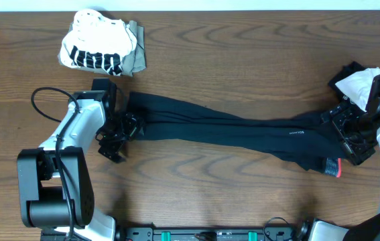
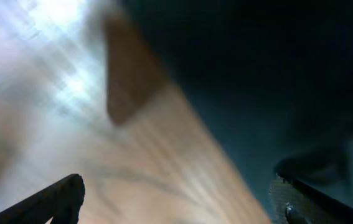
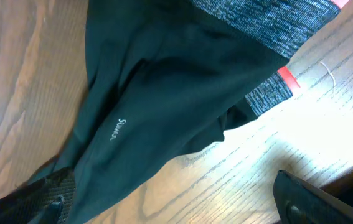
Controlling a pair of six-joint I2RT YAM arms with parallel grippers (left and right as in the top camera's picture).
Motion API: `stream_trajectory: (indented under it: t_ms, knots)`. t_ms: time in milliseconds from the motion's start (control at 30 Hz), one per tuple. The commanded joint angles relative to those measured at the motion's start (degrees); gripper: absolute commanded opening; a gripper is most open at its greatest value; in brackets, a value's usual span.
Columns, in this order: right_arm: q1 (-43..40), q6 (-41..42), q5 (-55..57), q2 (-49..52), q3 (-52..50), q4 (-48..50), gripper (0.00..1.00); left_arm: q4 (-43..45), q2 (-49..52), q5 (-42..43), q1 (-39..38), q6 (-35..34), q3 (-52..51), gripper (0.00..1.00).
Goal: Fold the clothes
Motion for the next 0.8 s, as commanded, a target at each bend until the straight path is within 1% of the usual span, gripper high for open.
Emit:
stream_trajectory:
  t_ms: [0, 267, 333, 433, 500, 633, 767]
  knots:
    - [0.81, -1.29, -0.66, -0.61, 1.03, -0.44, 0.99, 2.12, 0.0, 0.74, -0.02, -1.27, -0.09, 0.96]
    - [0.81, -3.23, -0.66, -0.61, 1.03, -0.92, 0.99, 7.61, 0.0, 0.7, -0.02, -1.27, -0.07, 0.94]
    - [0.81, -3.21, -0.66, -0.61, 1.03, -1.07, 0.99, 7.96, 0.02, 0.55, -0.02, -1.79, -0.07, 0.91]
    - [0.81, -3.21, -0.66, -0.61, 1.03, -1.18, 0.99, 7.91, 0.02, 0.5, -0.02, -2.12, -0.09, 0.85]
    - [0.81, -3.21, -0.66, -0.63, 1.03, -1.29, 0.99, 7.69, 0.02, 0.52, -0.02, -2.12, -0.09, 0.83]
    - [0.81, -3.21, -0.66, -0.61, 1.03, -1.31, 0.99, 6.71, 0.02, 0.5, -0.02, -2.32, -0.61, 0.83]
    - [0.81, -3.21, -0.66, -0.61, 1.03, -1.31, 0.99, 10.25, 0.02, 0.52, -0.02, -3.15, -2.91, 0.83]
